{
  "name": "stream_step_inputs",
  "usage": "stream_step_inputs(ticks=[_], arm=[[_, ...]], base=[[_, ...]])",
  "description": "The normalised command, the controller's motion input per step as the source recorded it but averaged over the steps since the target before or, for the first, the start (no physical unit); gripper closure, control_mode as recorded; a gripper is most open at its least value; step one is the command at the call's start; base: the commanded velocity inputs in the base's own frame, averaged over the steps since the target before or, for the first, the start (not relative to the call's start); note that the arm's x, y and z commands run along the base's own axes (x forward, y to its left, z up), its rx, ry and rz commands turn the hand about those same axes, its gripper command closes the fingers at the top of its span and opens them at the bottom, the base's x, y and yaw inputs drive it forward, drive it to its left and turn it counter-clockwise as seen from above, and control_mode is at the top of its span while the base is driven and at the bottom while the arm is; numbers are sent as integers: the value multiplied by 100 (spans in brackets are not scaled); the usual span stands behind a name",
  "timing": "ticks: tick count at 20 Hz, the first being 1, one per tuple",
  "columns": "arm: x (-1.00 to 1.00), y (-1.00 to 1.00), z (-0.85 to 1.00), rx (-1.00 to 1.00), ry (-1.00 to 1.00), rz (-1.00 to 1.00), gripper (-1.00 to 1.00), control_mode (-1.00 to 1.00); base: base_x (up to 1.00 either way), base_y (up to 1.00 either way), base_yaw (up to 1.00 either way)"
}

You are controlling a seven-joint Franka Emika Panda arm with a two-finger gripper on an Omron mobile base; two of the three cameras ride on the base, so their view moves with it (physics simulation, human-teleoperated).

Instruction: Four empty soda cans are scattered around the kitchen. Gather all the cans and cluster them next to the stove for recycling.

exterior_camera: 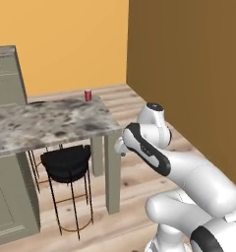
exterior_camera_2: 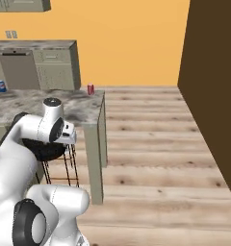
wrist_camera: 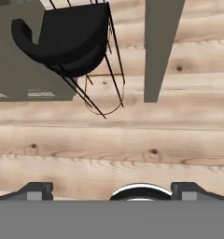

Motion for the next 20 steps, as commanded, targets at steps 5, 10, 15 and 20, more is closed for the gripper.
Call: stream_step_inputs(ticks=[5, 10, 15, 20], arm=[[0, 0, 0, 0, 0, 0, -100, 100], [0, 0, 0, 0, 0, 0, -100, 100], [0, 0, 0, 0, 0, 0, -100, 100], [0, 0, 0, 0, 0, 0, -100, 100]], base=[[35, -47, 0], [42, -35, 0], [49, -24, 0], [51, -21, 0]])
